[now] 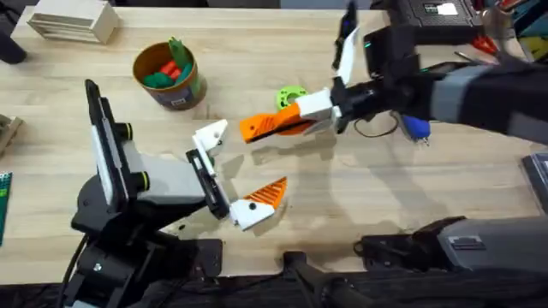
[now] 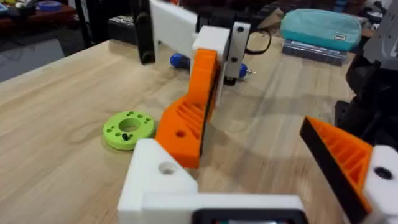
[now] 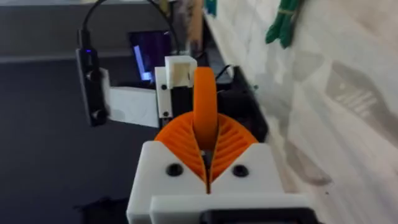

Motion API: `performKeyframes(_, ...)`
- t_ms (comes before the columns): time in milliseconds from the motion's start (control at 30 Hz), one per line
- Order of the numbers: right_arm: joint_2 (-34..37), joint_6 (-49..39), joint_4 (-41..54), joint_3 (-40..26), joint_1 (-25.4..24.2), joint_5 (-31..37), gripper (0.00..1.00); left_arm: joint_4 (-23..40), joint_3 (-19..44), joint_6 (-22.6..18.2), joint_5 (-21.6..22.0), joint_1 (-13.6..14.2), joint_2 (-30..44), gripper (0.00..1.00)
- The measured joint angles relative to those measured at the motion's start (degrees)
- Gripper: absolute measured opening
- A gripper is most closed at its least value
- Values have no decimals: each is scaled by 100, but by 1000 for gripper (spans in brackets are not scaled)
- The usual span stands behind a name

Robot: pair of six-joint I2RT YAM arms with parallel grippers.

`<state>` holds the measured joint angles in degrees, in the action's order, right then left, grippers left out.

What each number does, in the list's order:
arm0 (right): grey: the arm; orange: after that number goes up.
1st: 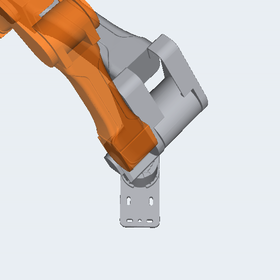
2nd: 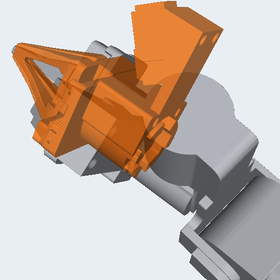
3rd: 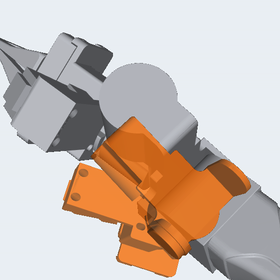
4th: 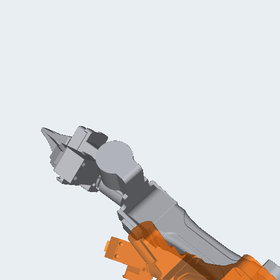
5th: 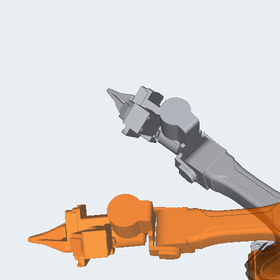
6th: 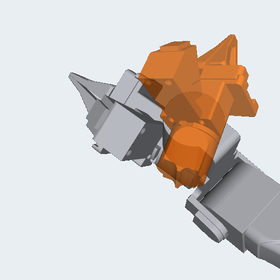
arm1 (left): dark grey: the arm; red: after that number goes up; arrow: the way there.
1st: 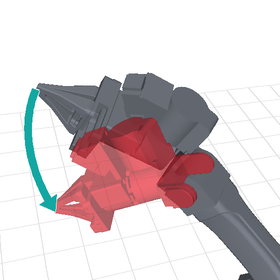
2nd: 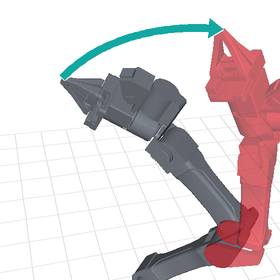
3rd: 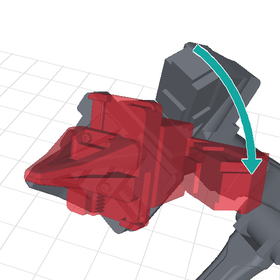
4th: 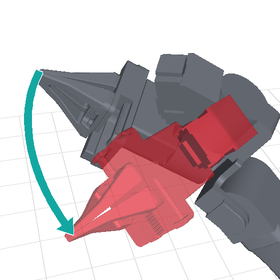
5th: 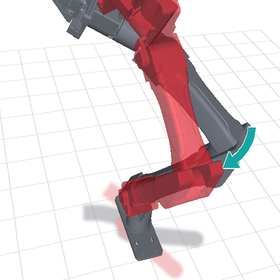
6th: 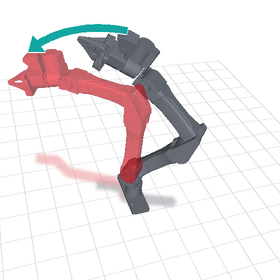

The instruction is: Pick up the gripper from the table and insert it into the empty holder that is missing its gripper. Then pick up a screw, insert it into the mounting hole, and use the screwdriver to tighten it. Finally, clean up the table by picking up the vegetable and placing it into the bucket.

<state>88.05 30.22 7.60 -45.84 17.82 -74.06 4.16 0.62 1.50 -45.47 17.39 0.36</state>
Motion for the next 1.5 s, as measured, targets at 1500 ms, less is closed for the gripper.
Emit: performKeyframes(1500,607,2937,-3007,13,1180,286,14,-4,0,128,344,-55,0,987)
